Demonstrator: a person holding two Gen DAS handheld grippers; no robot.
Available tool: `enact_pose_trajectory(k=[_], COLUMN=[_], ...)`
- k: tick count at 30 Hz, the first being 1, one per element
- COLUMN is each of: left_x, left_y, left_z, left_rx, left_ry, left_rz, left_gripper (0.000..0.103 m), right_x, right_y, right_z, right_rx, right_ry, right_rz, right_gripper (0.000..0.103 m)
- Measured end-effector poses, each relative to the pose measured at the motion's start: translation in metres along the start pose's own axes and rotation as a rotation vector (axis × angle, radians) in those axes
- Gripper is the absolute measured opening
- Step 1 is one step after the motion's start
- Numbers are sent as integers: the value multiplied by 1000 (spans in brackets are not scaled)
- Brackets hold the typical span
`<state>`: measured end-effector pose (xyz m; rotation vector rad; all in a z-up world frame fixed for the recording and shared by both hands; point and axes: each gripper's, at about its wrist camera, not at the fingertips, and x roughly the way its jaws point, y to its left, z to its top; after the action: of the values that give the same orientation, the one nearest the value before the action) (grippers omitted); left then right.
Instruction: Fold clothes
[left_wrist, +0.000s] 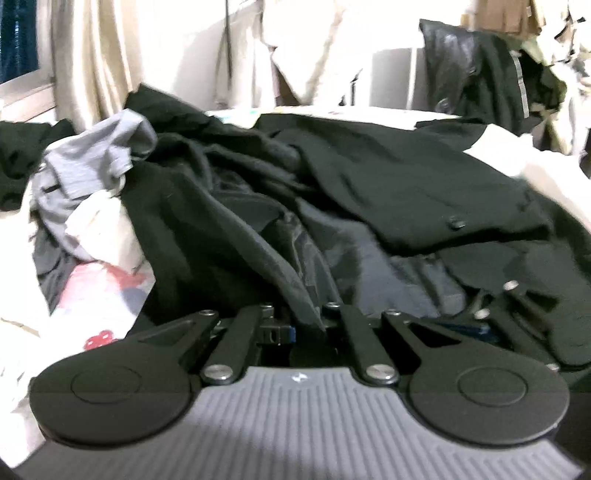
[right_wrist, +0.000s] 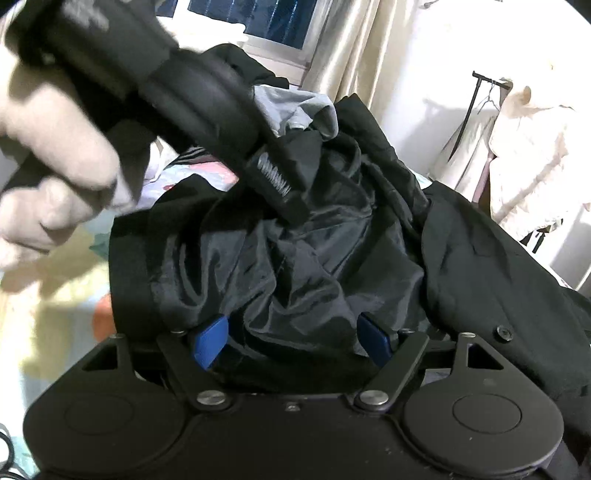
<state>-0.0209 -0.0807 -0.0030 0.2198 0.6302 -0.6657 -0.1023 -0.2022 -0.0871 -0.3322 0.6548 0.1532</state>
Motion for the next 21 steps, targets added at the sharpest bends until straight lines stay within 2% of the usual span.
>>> enact_pose_trajectory(k=[3,5,11,12,13,14,16,18,20,21], left_x=[-6,-15,-18,-16,-16,-17,-31,-41,-42,-41], left_y=[-25,-38,-37,-33,-32,-32,-63,-74,-69,-68], left_z=[-2,0,6,5,4,3,0,4,11,12], left_rx=[160,172,90,65,53,48,221,179,63,44], left_ry=[-57,-89,-123,-122,-129,-139,-210,-280,-299,-306], left_rz=[12,-65,-229,-249,-249,-244,-103,-120,-200,-210], left_gripper=[1,1,1,1,1,1,0,0,1,1], right_x=[-4,-15,-27,-27,-26,-30,-37,-50,-57,-59], right_y=[0,-4,-33,-38,-44,-49,-60,-69,-78,-82], right_z=[4,11,13,12,10,10,11,20,26,27], right_rx=[3,36,188,207,240,271,333,324,356,374], right_ry=[11,-25,-95,-100,-109,-125,-158,-199,-211,-215], right_rz=[-58,-54,-3,11,63,80,108,107,118,121], right_gripper=[80,80,79,67,46,3,0,0,0,0])
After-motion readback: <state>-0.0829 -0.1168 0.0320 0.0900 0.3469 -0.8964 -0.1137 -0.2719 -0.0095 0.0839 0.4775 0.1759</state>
